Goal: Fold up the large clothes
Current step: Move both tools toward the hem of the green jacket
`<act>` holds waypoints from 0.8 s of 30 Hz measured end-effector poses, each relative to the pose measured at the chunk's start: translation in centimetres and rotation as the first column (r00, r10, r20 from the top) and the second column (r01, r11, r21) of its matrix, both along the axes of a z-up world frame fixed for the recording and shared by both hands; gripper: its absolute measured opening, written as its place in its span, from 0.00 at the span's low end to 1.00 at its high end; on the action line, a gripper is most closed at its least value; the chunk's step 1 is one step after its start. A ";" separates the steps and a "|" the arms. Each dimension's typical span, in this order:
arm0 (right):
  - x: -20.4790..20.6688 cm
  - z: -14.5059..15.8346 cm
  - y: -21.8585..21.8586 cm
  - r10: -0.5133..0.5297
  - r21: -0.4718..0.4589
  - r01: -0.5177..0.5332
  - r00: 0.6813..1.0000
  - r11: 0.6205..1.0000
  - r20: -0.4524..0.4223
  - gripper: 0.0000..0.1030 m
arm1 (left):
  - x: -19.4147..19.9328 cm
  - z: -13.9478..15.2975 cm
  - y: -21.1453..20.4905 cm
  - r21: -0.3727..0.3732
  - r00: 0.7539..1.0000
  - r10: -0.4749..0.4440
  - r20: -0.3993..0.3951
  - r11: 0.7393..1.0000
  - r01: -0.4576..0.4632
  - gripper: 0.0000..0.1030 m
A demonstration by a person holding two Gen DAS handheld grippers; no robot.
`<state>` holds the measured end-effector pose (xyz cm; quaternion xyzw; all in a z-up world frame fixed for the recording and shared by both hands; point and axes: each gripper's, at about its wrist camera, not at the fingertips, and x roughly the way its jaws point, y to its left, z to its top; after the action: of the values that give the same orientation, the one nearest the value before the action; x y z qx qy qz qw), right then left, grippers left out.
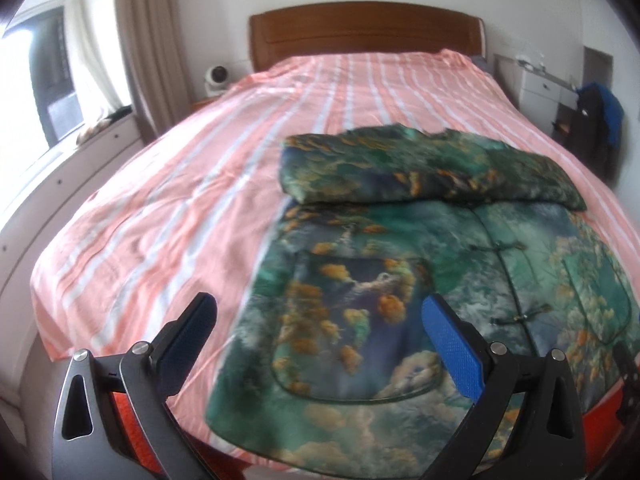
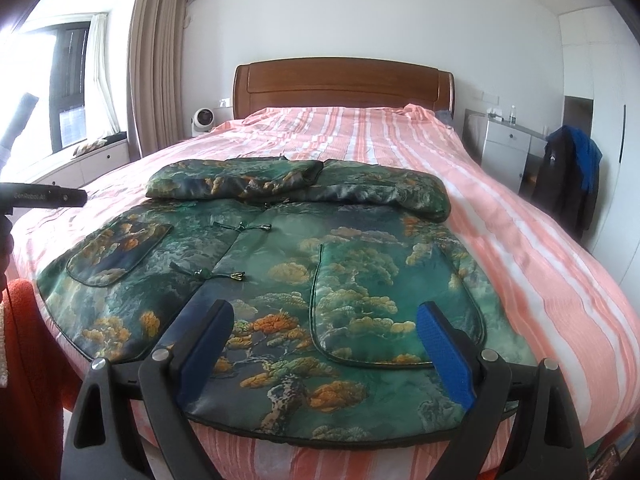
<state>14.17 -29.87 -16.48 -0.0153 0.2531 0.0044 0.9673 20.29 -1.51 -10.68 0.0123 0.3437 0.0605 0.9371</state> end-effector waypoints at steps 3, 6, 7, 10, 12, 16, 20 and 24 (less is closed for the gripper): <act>0.0 0.0 0.0 -0.001 -0.001 0.001 1.000 1.000 0.002 0.89 | -0.3 -0.4 0.5 -0.004 0.999 0.030 0.014 1.000 -0.030 0.99; 0.1 -0.1 0.1 -0.002 -0.003 0.002 1.000 1.000 0.000 0.89 | -1.0 -0.7 1.0 -0.021 0.998 0.056 0.010 0.998 -0.056 0.99; 0.1 -0.1 0.1 -0.002 -0.004 0.002 1.000 1.000 0.001 0.89 | -1.6 -0.8 1.3 -0.031 0.998 0.067 0.013 0.997 -0.066 0.99; 0.0 0.0 0.1 -0.004 -0.006 0.004 1.000 1.000 0.006 0.89 | -3.7 -0.5 2.4 -0.026 0.997 0.069 0.039 0.997 -0.068 0.99; -0.1 0.0 0.0 -0.004 -0.005 0.004 1.000 1.000 0.010 0.89 | -5.1 0.3 3.4 0.019 0.994 0.055 0.089 0.998 -0.057 0.99; 0.0 0.0 0.0 0.004 0.000 -0.004 1.000 1.000 0.004 0.89 | -5.2 1.6 4.6 0.114 0.991 0.052 0.123 0.991 -0.066 0.99; 0.4 -0.2 0.2 0.012 0.009 -0.012 1.000 1.000 -0.013 0.89 | -4.0 1.6 5.8 0.047 0.993 0.078 0.092 0.995 -0.083 0.99; 0.0 -0.1 0.5 0.011 -0.012 -0.011 1.000 1.000 -0.005 0.89 | -2.8 0.3 5.7 -0.016 0.997 0.073 0.027 0.997 -0.073 0.99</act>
<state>14.21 -29.36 -16.59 -0.0224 0.2557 0.0083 0.9665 17.49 4.23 -10.33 -0.0081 0.3313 0.0923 0.9390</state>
